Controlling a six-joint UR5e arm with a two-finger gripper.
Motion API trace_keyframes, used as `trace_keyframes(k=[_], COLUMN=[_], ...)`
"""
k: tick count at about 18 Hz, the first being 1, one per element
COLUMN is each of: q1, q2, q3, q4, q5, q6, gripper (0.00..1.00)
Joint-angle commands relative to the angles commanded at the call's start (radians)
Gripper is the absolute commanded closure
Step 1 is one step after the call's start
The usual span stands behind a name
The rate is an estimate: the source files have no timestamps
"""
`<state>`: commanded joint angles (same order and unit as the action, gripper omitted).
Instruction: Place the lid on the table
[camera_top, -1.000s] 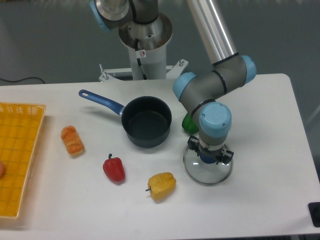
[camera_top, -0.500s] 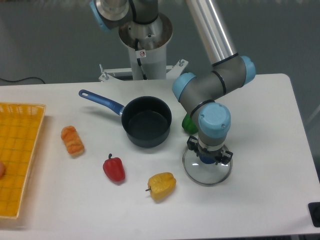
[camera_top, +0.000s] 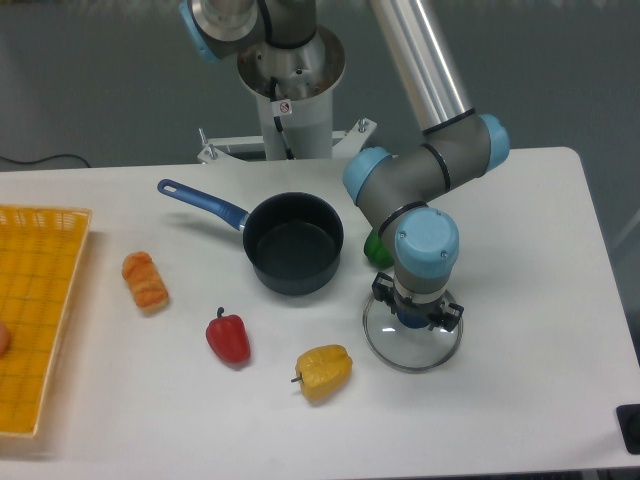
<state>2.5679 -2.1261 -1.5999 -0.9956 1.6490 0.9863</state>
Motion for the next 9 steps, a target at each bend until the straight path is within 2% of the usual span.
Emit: trace_keyframes(k=[4,7,9], q1=[-0.002,-0.006,-0.006], q2=[-0.002,-0.005,0.005], q3=[0.000,0.002,0.006], q4=[0.000,0.000,0.000], q5=[0.018,0.023,0.025], q6=[0.000,0.002,0.005], gripper=[0.18,0.00,0.00])
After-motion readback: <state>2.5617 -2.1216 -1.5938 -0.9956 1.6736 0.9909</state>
